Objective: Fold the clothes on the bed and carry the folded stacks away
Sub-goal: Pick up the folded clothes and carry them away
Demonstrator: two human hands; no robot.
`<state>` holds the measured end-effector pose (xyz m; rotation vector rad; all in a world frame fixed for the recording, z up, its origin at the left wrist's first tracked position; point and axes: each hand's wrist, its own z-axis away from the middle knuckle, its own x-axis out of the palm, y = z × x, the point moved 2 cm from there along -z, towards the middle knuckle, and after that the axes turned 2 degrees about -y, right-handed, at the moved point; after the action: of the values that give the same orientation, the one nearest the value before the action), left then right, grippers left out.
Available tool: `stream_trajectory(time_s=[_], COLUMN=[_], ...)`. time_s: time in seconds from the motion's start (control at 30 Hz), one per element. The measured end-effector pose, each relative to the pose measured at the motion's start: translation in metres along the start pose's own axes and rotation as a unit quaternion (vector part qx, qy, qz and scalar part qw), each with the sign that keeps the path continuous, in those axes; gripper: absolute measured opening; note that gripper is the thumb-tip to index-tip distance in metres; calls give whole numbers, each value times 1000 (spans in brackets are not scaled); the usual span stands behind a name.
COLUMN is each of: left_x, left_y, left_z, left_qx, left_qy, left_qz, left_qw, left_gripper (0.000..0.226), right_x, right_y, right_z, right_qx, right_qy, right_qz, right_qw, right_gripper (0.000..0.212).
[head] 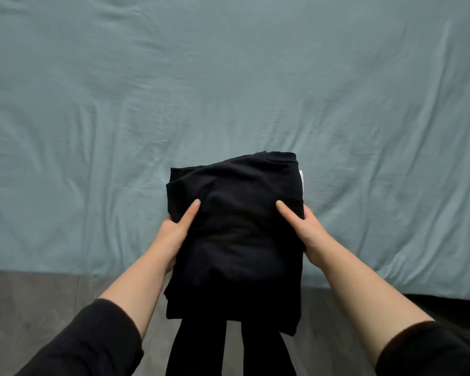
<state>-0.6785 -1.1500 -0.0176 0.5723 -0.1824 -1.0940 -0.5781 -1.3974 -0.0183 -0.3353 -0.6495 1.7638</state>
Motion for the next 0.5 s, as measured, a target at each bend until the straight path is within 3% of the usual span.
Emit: stream_trajectory(time_s=[0.2,0.3,0.33,0.37,0.43,0.5], left_x=[9,7,8,9,21,45], left_y=[10,18,25,33,50,57], left_z=[-1,-12,-14,-13,0,9], left_qx=[123,87,81,92,227,399], left_qy=[60,64,104,178,327,321], left_qz=[-9,-49,-99,-186,-318,-370], left_qw=[991,993,986,962,861,775], left_gripper=[61,68,77,85,80,69], right_x=[7,5,7,13,41,74], right_y=[-10,-20,-26,-34,-48,-47], right_z=[1,-7,-9,-8,-1,4], right_qx=[-114,-75,-54,-60,-219,-374], right_qy=[34,100,163,230,280,211], right_qz=[1,150,252,353,425,450], right_qw=[993,981,952,905,832,783], right_gripper=[40,60,72,77,69,58])
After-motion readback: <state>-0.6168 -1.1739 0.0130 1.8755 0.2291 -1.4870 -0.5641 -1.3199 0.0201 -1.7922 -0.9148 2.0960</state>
